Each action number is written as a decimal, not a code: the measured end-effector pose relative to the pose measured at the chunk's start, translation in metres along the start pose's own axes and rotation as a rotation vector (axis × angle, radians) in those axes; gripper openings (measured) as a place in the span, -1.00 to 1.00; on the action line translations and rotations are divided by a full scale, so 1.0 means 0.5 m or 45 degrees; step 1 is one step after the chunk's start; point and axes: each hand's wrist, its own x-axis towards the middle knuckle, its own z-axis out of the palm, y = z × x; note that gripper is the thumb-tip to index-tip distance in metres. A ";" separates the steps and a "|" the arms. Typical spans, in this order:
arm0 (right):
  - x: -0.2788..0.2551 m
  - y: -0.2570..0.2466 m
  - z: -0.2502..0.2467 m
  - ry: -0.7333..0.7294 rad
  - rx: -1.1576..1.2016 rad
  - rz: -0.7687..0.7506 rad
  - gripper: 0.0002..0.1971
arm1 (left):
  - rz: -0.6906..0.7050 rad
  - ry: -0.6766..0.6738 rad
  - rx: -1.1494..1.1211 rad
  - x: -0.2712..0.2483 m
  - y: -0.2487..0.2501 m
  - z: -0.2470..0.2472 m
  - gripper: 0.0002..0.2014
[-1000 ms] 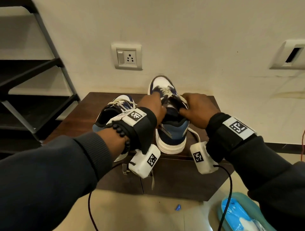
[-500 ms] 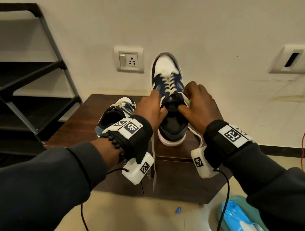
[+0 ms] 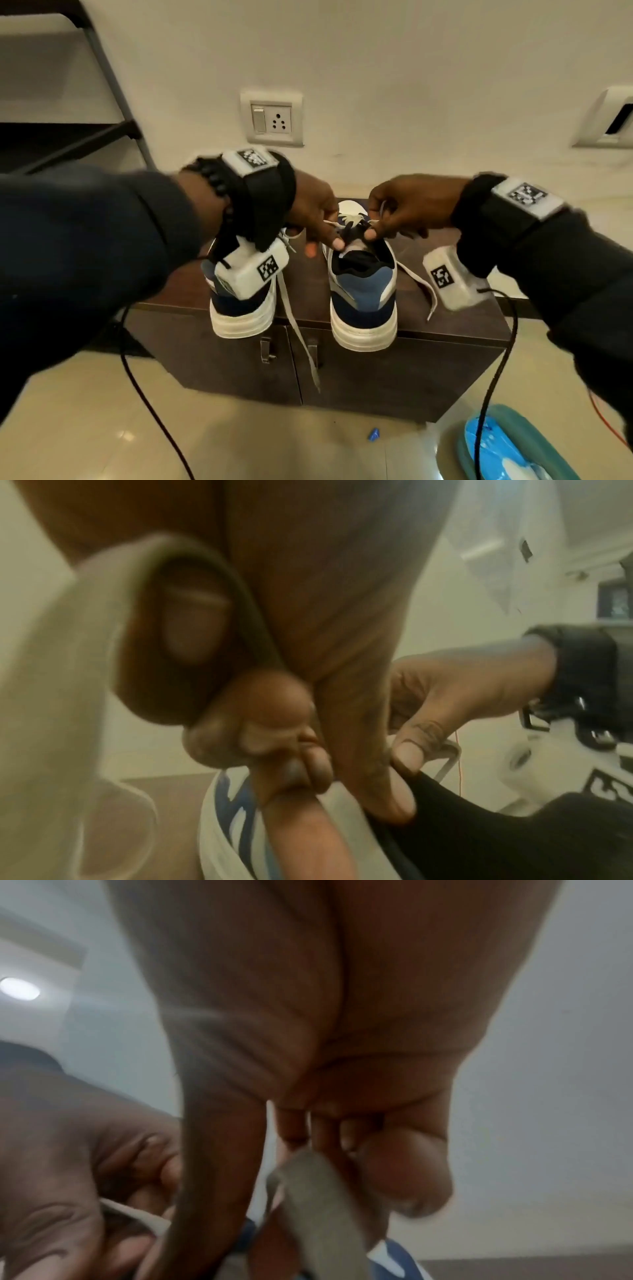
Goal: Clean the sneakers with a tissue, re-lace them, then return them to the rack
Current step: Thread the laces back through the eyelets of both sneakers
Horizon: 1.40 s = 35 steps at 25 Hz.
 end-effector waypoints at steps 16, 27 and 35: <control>0.049 -0.061 -0.108 -0.281 -0.432 0.192 -0.80 | 0.134 0.273 0.135 0.003 0.007 -0.110 -0.80; 0.019 -0.062 -0.158 -0.012 -0.147 0.160 -0.76 | 0.300 0.281 -0.785 0.008 0.014 -0.069 -0.82; -0.009 -0.036 -0.114 -0.199 -0.672 0.301 -0.84 | 0.183 0.408 -0.300 0.008 0.001 -0.038 -0.59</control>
